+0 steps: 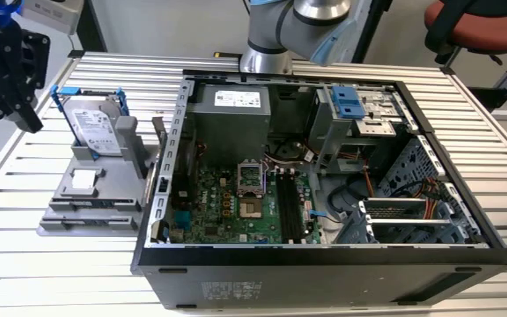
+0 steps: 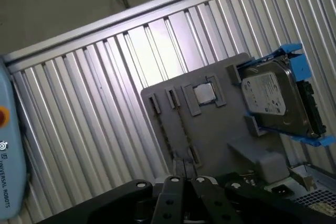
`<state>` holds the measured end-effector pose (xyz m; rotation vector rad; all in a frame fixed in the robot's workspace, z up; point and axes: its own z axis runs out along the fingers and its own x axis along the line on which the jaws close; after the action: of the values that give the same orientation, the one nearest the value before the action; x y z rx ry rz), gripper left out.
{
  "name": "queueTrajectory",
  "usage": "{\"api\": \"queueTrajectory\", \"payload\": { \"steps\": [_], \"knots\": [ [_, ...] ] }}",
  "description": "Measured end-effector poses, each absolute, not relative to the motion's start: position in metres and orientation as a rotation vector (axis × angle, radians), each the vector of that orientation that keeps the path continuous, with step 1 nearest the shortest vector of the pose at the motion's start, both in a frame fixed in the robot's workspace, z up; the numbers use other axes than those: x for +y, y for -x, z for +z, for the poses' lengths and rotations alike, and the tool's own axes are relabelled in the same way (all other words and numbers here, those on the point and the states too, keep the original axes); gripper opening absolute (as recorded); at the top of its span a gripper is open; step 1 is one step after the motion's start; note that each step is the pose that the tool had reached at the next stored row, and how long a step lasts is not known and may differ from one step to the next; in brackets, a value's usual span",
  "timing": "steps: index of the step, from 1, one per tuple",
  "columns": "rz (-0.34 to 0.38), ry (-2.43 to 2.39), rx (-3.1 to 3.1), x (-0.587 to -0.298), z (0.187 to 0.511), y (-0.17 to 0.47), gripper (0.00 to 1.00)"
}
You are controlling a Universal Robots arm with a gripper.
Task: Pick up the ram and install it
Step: 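Pick up the ram and move it above insertion slot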
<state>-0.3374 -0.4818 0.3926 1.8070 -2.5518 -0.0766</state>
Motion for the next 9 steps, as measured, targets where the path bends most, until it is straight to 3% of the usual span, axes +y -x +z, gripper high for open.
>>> {"api": "queueTrajectory", "payload": {
  "steps": [9],
  "knots": [
    [-0.074, -2.006, -2.393, -0.4818, 0.3926, 0.3375, 0.0]
  ]
}}
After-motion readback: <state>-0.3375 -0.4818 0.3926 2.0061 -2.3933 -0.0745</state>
